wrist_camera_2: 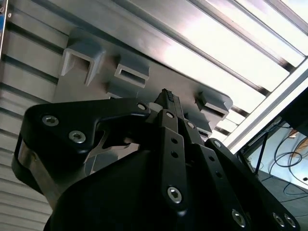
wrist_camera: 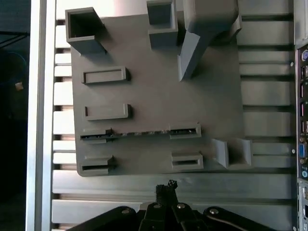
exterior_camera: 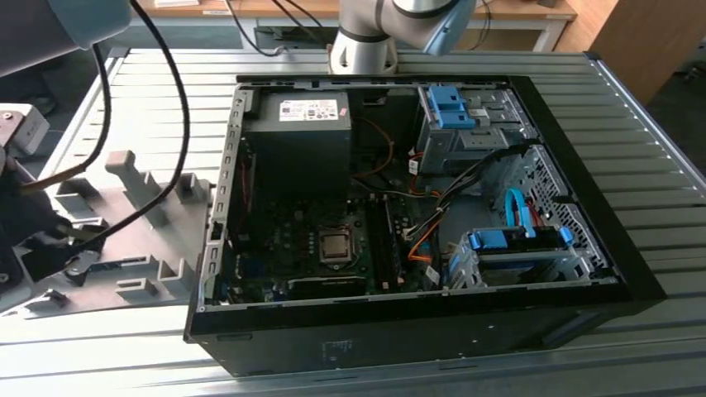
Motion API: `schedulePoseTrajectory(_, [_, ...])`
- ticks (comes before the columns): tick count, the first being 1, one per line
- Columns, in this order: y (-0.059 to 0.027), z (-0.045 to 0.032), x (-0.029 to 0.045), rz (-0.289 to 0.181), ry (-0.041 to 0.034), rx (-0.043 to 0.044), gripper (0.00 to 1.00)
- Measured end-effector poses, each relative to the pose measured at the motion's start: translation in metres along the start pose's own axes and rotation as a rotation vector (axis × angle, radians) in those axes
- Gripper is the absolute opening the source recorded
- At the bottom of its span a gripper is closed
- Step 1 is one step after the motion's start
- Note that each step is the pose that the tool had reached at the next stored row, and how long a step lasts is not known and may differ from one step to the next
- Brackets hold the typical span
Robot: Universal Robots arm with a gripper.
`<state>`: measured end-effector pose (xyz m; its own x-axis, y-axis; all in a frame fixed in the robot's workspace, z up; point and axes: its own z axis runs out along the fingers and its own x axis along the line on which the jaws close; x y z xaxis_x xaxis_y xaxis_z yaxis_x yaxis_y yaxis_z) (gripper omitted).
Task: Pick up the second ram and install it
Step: 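Reach for the second ram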
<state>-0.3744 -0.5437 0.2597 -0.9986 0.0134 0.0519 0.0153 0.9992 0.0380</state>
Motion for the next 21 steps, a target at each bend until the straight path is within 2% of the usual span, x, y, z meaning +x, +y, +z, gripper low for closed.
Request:
schedulePoseTrajectory(5, [0.0128,0.0037,0.009,-0.002,-0.0011,0.0,0.11])
schedulePoseTrajectory(10, [0.0232,0.012,0.0207,-0.004,-0.006,0.0,0.11])
schedulePoseTrajectory(18, [0.0279,0.0268,0.0254,-0.004,-0.006,0.0002,0.11])
schedulePoseTrajectory(21, [0.028,0.0276,0.0254,-0.005,-0.0059,0.0003,0.11])
